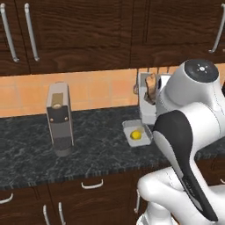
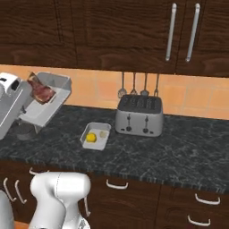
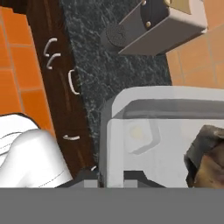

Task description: Take the meat container that has the steak and place it on the second highest rack of the freezer. Then take the vegetable container that has the lemon and garlic and place it on the highest rack of the freezer.

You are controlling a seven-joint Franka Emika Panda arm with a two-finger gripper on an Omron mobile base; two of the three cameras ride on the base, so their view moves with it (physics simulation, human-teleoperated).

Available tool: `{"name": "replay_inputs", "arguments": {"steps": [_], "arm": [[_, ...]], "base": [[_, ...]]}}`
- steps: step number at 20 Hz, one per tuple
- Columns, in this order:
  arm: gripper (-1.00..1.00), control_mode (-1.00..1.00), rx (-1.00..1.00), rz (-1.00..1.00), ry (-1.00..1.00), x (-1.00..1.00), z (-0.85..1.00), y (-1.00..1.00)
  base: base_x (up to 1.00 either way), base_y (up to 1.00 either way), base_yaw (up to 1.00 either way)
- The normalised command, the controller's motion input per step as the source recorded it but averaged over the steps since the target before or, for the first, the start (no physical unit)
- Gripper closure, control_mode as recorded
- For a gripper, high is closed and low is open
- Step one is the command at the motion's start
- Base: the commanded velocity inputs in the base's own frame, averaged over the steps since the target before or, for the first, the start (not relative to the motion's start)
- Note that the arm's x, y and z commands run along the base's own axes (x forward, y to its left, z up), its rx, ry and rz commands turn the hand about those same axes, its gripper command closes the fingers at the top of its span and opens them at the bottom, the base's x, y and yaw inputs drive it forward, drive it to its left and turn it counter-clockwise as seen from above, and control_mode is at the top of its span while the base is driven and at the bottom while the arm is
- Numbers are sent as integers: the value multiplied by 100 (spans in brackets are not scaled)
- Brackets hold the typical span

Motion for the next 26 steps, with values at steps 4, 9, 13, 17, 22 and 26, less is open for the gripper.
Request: {"name": "replay_inputs", "arguments": {"steps": [4,9,13,17,22,26], "arm": [[100,100,0,0,0,0,0,0],[100,100,0,0,0,0,0,0],[100,100,0,0,0,0,0,0],[100,100,0,0,0,0,0,0],[100,100,0,0,0,0,0,0],[100,100,0,0,0,0,0,0]], "base": [[-73,8,-47],[-65,4,-72],[-54,0,-78],[-32,0,-82],[0,-27,-84],[0,-46,-80]]}}
